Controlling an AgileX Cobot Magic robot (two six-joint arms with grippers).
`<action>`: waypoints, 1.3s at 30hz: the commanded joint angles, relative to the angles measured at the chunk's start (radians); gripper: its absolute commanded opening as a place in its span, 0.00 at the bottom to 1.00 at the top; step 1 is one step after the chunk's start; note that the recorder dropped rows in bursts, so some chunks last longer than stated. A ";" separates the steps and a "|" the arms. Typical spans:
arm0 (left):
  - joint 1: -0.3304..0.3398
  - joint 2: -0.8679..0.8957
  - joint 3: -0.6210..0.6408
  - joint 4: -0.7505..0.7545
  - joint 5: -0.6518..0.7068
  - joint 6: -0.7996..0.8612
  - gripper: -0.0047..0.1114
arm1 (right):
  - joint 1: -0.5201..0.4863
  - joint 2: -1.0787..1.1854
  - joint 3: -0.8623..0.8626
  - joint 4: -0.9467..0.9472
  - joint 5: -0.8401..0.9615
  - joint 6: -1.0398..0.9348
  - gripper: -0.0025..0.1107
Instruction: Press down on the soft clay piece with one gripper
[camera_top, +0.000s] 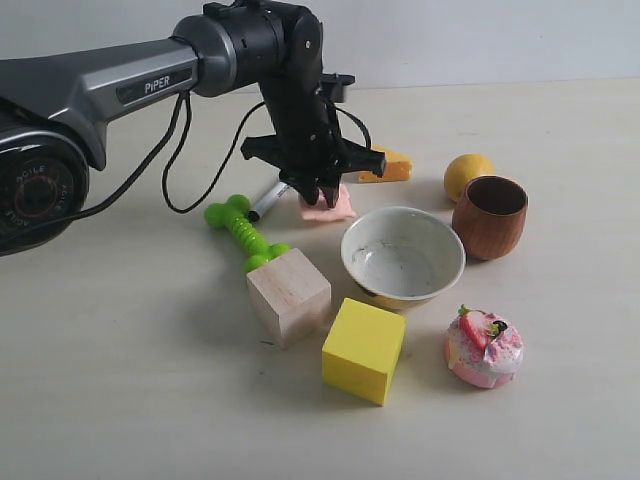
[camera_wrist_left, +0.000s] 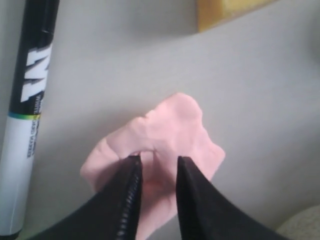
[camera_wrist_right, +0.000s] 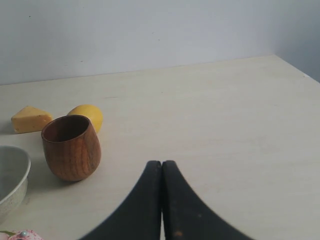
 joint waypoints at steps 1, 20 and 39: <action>-0.002 -0.009 0.002 -0.019 0.002 0.004 0.10 | 0.002 -0.006 0.004 0.000 -0.007 -0.002 0.02; -0.002 0.010 0.002 0.013 -0.003 0.006 0.04 | 0.002 -0.006 0.004 0.000 -0.007 -0.002 0.02; -0.002 0.032 0.004 0.014 -0.018 0.006 0.04 | 0.002 -0.006 0.004 0.000 -0.007 -0.002 0.02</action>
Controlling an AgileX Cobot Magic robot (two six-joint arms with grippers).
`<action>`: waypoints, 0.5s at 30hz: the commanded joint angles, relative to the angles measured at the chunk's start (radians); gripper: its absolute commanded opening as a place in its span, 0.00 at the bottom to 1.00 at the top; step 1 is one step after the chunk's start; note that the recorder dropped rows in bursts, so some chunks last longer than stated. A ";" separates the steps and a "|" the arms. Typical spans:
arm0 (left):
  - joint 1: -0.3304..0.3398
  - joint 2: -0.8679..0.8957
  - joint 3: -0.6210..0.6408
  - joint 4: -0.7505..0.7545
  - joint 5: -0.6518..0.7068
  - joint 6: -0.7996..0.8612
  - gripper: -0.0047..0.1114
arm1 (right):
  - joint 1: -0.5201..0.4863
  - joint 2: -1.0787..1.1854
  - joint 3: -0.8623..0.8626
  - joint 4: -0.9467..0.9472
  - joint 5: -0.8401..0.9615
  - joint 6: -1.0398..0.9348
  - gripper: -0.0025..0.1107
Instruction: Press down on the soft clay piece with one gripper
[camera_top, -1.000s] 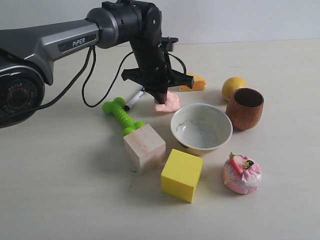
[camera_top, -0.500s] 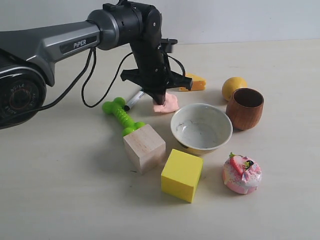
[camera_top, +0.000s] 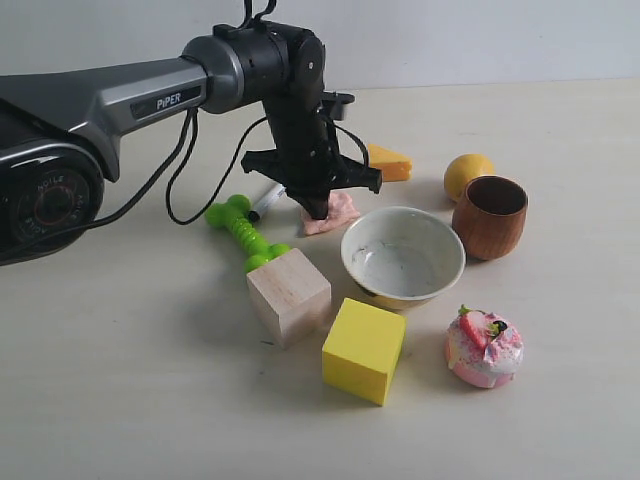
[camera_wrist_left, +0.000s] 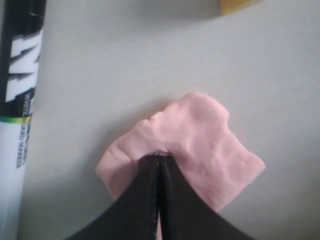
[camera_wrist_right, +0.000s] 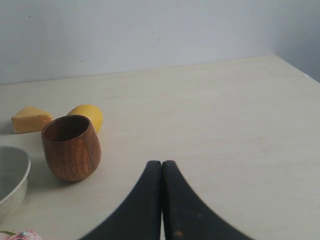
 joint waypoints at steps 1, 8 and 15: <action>-0.002 -0.018 0.004 0.002 -0.019 0.004 0.04 | 0.002 -0.006 0.004 0.000 -0.007 -0.002 0.02; -0.002 -0.050 0.001 0.004 -0.042 0.004 0.04 | 0.002 -0.006 0.004 0.000 -0.007 0.000 0.02; -0.002 -0.058 0.001 0.004 -0.044 0.004 0.04 | 0.002 -0.006 0.004 0.000 -0.007 -0.002 0.02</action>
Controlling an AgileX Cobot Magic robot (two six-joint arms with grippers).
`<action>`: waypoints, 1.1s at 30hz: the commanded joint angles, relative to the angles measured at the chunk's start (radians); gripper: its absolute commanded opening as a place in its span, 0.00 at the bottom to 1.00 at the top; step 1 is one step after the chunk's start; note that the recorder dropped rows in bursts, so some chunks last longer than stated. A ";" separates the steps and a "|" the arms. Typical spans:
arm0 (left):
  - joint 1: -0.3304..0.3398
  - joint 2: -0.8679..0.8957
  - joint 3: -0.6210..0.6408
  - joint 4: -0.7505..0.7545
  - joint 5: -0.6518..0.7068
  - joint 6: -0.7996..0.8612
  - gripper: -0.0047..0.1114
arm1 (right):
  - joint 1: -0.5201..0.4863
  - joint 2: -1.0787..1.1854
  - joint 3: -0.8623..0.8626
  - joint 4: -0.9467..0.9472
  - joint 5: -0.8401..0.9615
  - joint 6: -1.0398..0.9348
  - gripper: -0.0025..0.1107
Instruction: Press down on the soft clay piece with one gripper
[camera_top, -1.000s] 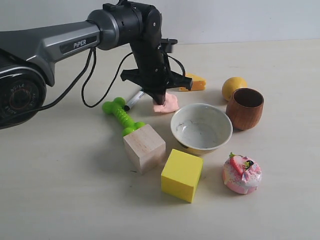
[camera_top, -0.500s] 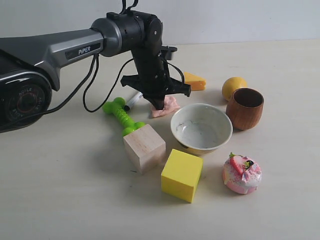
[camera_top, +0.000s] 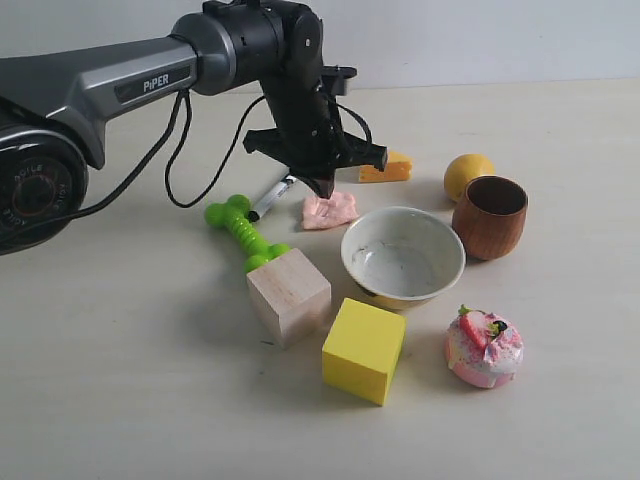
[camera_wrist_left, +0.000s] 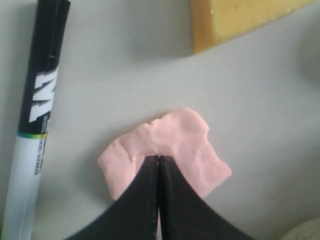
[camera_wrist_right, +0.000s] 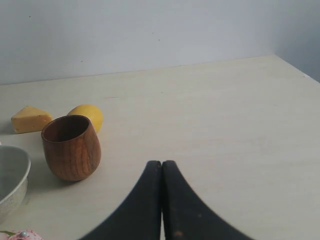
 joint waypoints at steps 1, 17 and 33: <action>-0.002 -0.011 0.001 0.000 -0.009 0.001 0.04 | 0.002 -0.006 0.004 0.000 -0.007 -0.002 0.02; -0.061 -0.191 0.192 0.171 -0.094 0.014 0.04 | 0.002 -0.006 0.004 0.000 -0.007 -0.002 0.02; 0.121 -0.871 1.042 0.193 -0.544 -0.055 0.04 | 0.002 -0.006 0.004 0.000 -0.007 -0.002 0.02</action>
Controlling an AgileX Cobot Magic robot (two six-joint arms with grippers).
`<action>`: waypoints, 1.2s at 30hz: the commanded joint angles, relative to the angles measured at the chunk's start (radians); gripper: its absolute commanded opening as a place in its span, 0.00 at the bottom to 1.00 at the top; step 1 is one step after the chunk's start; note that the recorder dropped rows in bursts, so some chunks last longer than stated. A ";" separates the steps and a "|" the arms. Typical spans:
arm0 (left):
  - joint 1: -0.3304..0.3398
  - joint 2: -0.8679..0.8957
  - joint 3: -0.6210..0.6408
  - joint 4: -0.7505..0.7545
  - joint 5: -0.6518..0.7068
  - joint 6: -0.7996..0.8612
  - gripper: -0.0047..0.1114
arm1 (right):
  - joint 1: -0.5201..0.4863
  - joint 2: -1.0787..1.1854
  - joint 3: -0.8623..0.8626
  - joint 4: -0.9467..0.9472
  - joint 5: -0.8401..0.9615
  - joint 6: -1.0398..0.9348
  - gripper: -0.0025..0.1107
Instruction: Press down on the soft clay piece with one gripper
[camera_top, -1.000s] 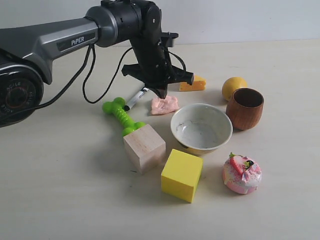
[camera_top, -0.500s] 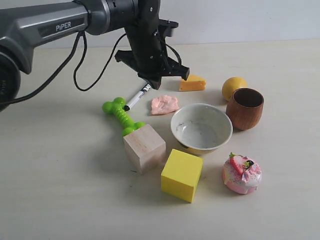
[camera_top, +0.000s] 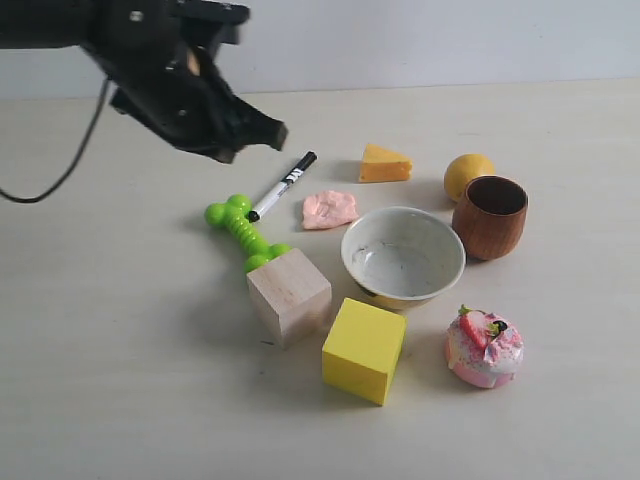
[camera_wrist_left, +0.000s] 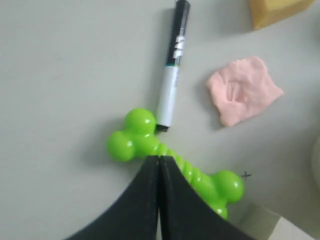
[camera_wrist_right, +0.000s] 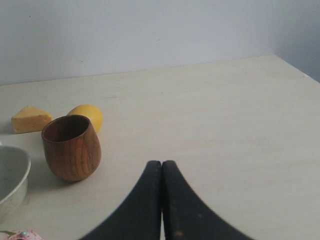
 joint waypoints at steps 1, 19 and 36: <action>0.068 -0.236 0.209 -0.001 -0.124 -0.020 0.04 | 0.002 -0.006 0.004 0.000 -0.007 -0.002 0.02; 0.078 -0.839 0.400 0.071 -0.181 -0.016 0.04 | 0.002 -0.006 0.004 0.000 -0.007 -0.002 0.02; 0.078 -0.913 0.400 0.168 -0.177 -0.020 0.04 | 0.002 -0.006 0.004 0.000 -0.007 -0.002 0.02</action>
